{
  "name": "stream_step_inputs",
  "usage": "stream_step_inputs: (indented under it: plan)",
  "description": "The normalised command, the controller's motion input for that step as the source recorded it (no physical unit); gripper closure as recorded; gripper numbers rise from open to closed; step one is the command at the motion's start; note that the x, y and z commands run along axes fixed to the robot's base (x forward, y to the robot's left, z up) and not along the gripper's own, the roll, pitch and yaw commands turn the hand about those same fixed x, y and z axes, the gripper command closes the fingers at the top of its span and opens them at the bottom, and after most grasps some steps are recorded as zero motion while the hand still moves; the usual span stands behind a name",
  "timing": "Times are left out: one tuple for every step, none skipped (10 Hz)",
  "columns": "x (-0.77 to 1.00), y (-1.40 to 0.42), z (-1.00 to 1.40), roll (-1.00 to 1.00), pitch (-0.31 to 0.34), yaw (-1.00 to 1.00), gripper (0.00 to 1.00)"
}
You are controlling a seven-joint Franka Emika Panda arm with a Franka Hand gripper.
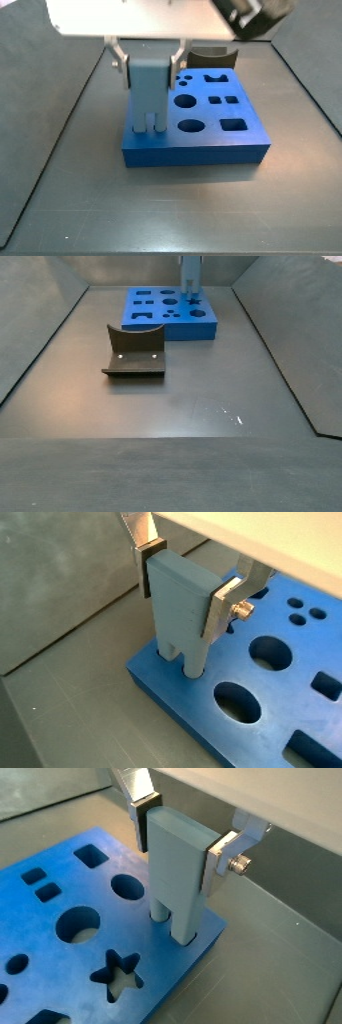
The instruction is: Insert the square-circle object.
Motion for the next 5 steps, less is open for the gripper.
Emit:
stream_step_inputs:
  plan:
    - [-0.18,0.00,-0.33,0.00,-0.161,0.00,1.00]
    - [-0.17,0.00,-0.29,0.02,-0.153,0.00,1.00]
    - [-0.12,0.00,-0.10,0.00,-0.114,0.00,1.00]
    - [0.00,0.00,0.00,-0.01,-0.011,0.00,1.00]
    - [0.00,0.00,0.00,0.00,0.000,0.00,1.00]
